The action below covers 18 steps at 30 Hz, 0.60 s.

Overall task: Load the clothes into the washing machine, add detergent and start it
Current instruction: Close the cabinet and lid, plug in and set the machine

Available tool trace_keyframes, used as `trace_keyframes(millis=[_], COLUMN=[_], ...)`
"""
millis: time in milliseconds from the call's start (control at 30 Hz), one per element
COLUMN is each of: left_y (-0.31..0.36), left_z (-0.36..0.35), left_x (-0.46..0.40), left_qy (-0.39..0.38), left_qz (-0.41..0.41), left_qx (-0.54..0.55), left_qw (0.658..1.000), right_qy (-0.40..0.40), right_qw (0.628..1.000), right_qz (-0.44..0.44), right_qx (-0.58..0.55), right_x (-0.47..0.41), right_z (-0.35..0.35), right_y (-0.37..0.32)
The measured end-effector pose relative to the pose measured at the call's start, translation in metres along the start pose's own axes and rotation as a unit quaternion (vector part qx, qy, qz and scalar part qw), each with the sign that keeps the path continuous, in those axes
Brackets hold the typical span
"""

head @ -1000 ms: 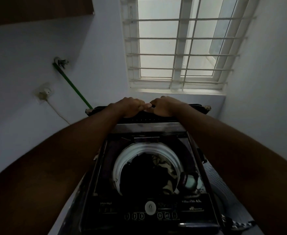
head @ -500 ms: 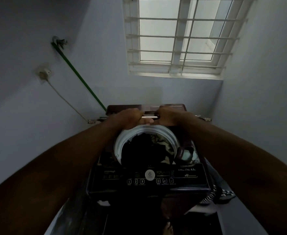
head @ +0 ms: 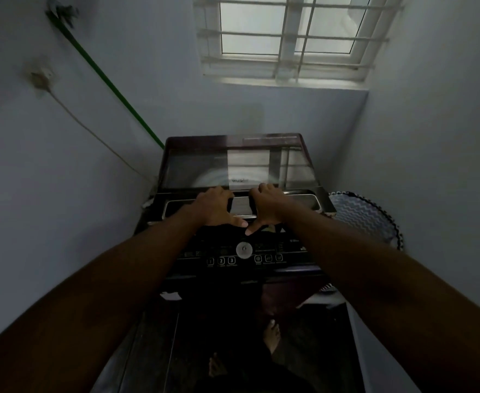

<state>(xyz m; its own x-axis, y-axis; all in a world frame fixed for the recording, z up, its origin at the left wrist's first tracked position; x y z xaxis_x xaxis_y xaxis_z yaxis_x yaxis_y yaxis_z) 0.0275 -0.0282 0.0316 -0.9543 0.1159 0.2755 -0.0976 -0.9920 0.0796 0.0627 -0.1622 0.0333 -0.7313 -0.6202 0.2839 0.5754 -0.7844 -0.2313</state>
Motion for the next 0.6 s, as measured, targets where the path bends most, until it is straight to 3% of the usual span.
trace_keyframes(millis=[600], left_y=[0.002], left_z=[-0.064], left_x=[-0.004], left_qy=[-0.006], left_qz=[0.005], left_qx=[-0.03], left_qw=[1.0], right_qy=[-0.019], right_qw=[0.994], right_qz=[-0.044], right_qx=[-0.096], right_x=[-0.007], right_z=[-0.05], right_y=[0.014])
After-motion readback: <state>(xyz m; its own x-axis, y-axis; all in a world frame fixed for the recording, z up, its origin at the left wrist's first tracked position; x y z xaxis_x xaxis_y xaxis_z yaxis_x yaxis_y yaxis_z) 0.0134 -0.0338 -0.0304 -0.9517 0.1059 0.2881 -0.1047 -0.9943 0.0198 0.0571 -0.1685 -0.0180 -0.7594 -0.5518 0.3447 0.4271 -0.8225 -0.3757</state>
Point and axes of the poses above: each hand's wrist, its own x-axis away from the middle knuckle, its own z-axis out of the back of the hand, y = z × x, the point moved 7 cm from there along -x, towards the middle knuckle, and after that the axes turned 10 degrees about -x, right-handed, at the moved point
